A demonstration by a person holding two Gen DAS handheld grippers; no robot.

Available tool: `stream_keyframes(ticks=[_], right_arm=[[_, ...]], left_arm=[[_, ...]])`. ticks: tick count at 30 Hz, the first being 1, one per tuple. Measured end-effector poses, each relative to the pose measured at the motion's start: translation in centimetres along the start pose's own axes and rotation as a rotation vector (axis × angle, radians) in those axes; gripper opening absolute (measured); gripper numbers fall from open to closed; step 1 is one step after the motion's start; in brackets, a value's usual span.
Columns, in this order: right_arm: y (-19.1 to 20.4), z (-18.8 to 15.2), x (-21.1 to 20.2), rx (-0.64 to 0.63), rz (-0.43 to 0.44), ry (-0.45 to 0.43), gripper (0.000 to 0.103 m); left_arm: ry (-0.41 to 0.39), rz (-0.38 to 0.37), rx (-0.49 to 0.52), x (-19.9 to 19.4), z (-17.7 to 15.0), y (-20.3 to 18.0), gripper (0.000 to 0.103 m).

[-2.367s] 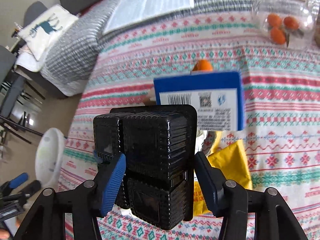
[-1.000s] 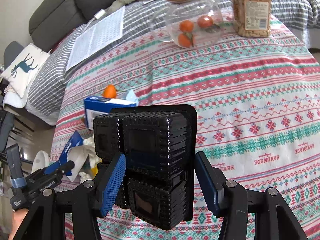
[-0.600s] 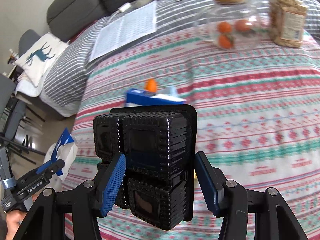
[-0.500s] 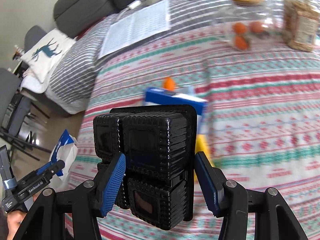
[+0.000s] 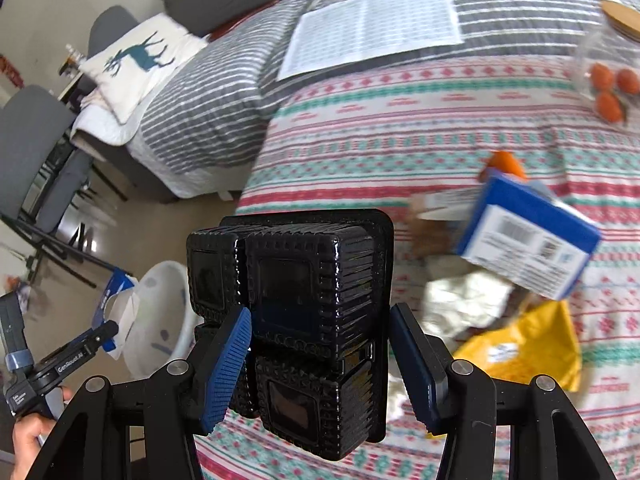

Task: Collect trash
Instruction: 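Grasp the blue biscuit box with the left gripper and drop it into the bin, then drop the black tray into the white bin with the right gripper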

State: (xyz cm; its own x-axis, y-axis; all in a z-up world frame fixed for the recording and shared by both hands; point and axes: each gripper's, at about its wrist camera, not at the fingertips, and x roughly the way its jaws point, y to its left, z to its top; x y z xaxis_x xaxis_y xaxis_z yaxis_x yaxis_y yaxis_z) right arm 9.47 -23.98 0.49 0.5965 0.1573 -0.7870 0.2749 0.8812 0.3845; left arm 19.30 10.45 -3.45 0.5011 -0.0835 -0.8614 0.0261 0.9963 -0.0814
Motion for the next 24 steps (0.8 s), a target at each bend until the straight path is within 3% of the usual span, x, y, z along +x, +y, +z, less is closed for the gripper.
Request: stream_keyframes(ticks=[5,7,9,12,17,24], right_arm=[[1.9,-0.3,1.6,-0.028,0.011,0.021,0.062],[2.6,-0.3,2.3,-0.039,0.011,0.026,0.062],[3.1,-0.3,2.8,-0.047,0.012,0.029,0.062],[3.9,-0.5,3.4,-0.051,0.016,0.035,0.062],[5.9,-0.4,5.2,-0.060,0.044,0.047,0.062],[10.5,-0.6,10.2,-0.069,0.122,0.087,0.062]], left_arm=[[-0.004,-0.011,0.005,0.6,0.3,0.3,0.064],[0.032,-0.019,0.002,1.2,0.3,0.4,0.069],[0.053,-0.001,-0.005,1.4,0.0,0.4,0.082],[0.043,0.036,0.006,0.8,-0.4,0.6,0.088],[0.039,0.092,0.000,-0.4,-1.3,2.4,0.091],[0.060,0.103,-0.054,-1.2,-3.3,6.3,0.091]])
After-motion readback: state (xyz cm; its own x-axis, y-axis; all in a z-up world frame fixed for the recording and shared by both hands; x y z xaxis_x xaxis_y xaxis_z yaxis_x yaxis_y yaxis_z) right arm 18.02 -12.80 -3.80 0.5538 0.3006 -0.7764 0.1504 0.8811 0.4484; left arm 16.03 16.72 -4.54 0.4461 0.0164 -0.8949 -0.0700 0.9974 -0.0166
